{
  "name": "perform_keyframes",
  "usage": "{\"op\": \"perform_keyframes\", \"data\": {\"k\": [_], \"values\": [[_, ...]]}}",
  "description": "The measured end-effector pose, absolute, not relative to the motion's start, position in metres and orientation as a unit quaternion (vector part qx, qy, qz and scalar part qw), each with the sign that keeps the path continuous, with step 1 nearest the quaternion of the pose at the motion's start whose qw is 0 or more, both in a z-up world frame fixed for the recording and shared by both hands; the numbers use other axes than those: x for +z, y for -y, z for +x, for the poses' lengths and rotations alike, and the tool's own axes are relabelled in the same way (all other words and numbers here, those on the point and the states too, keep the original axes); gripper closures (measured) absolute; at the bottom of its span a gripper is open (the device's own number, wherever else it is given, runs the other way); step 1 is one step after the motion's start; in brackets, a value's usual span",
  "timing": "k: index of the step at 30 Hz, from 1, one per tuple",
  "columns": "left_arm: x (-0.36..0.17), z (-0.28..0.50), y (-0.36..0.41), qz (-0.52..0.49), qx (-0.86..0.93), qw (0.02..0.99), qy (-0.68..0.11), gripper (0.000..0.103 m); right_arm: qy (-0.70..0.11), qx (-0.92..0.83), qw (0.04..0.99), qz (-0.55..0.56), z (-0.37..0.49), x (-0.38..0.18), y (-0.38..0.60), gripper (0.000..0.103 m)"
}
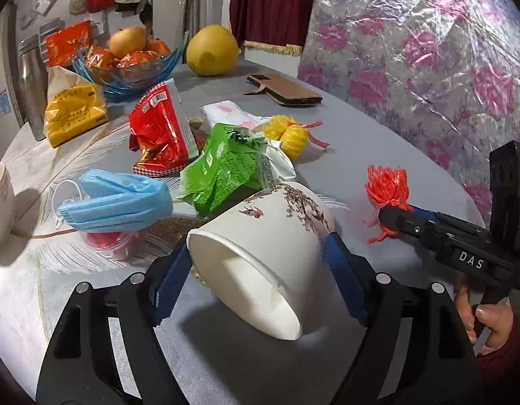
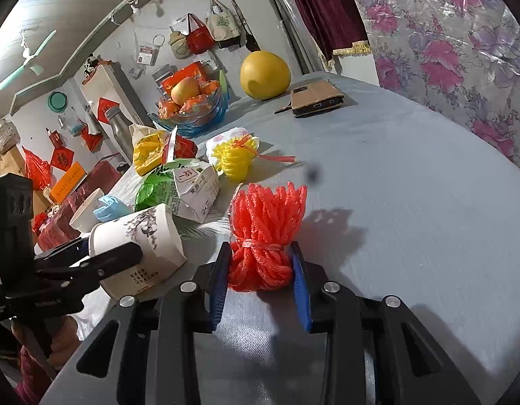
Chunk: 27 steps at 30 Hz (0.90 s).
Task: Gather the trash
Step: 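Carry the paper cup and red net to the red wastebasket and open both grippers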
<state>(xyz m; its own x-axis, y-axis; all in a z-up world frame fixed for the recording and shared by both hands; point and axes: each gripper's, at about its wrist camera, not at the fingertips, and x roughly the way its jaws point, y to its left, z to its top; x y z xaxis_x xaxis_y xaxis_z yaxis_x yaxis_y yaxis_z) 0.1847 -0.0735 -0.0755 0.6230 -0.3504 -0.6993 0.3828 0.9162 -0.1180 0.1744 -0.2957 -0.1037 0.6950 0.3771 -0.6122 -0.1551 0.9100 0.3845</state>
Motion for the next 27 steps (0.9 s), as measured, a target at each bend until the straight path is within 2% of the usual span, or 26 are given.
{"op": "perform_keyframes", "data": {"k": [7,27], "values": [[-0.066,0.166,0.074,0.025,-0.207,0.915,-0.346,0.036,-0.35,0.144,0.913,0.153,0.158,-0.092,0.301,0.07],[-0.032,0.093,0.07,-0.024,-0.214,0.93,-0.298,0.037,-0.299,0.142,0.934,0.135,0.072,-0.044,0.325,0.07]]}}
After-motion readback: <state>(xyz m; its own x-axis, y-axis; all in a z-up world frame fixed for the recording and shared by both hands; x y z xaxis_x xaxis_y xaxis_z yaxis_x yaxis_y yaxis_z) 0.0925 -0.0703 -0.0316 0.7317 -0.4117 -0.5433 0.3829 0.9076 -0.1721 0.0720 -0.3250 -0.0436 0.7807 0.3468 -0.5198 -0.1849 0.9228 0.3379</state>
